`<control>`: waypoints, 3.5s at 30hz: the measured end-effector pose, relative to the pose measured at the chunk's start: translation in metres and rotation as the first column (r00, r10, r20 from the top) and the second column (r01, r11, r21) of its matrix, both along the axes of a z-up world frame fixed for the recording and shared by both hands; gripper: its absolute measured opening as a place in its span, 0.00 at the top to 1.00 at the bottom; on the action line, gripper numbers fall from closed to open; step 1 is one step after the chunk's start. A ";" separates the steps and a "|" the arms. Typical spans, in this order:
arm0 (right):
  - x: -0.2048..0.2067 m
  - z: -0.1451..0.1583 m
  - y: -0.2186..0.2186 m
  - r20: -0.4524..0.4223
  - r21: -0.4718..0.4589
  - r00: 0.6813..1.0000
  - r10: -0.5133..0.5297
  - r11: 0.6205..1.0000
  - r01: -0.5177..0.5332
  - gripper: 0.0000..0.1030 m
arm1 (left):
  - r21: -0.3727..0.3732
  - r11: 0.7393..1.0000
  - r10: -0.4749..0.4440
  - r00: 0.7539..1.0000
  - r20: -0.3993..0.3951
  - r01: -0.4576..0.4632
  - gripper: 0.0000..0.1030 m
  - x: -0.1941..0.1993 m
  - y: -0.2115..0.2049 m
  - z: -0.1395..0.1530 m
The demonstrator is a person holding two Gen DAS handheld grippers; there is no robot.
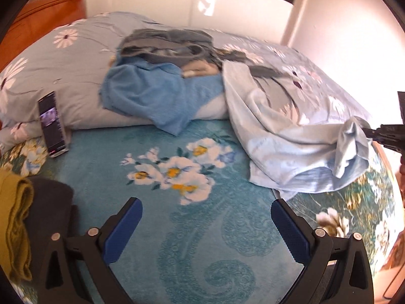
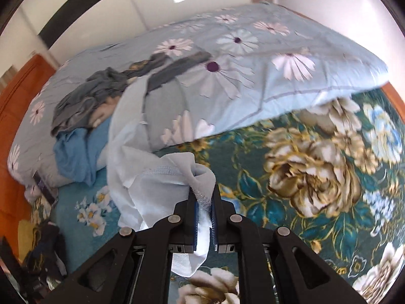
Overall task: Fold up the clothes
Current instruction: 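Grasp the shirt hem with the left gripper while the right gripper holds the shirt, then lift the shirt with both grippers and shake it out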
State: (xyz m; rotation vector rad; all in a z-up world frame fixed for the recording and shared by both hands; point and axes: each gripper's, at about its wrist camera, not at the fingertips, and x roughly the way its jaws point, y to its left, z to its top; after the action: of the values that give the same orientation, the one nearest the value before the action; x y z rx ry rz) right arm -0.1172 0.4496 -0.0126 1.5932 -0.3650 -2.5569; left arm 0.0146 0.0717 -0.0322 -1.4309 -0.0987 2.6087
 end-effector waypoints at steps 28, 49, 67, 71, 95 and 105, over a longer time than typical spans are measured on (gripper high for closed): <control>0.064 -0.082 0.039 0.056 -0.122 0.991 0.124 0.986 -0.117 0.59 | 0.118 0.987 -0.137 0.966 0.220 0.113 0.01 -0.143 0.088 -0.086; 0.034 -0.097 0.037 0.052 -0.294 0.999 0.007 0.956 0.009 0.60 | 0.393 0.920 -0.138 0.936 0.323 0.000 0.93 -0.167 0.078 -0.117; 0.051 0.070 0.031 -0.293 -0.341 0.955 -0.030 0.937 -0.075 0.94 | 0.496 0.865 -0.058 0.997 -0.056 0.078 0.96 -0.137 0.025 0.058; 0.062 0.125 0.024 -0.410 -0.342 0.912 -0.024 0.931 -0.129 0.94 | 0.500 0.858 -0.032 0.984 -0.175 0.117 0.96 -0.110 0.001 0.119; 0.141 0.238 -0.051 -0.609 -0.083 0.743 0.277 0.909 -0.408 0.94 | 0.396 0.917 0.089 0.939 -0.333 0.054 0.96 0.000 -0.083 0.205; 0.019 0.090 -0.081 -0.265 -0.136 0.927 0.266 0.941 -0.309 0.94 | 0.369 0.920 0.142 0.990 0.004 -0.133 0.96 -0.092 -0.080 0.054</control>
State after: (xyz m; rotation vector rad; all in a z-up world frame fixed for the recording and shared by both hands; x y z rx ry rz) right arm -0.0983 0.3688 0.0774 1.1583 -0.2959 -2.3800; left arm -0.0770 -0.0087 0.0214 -1.2988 -0.6728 2.5296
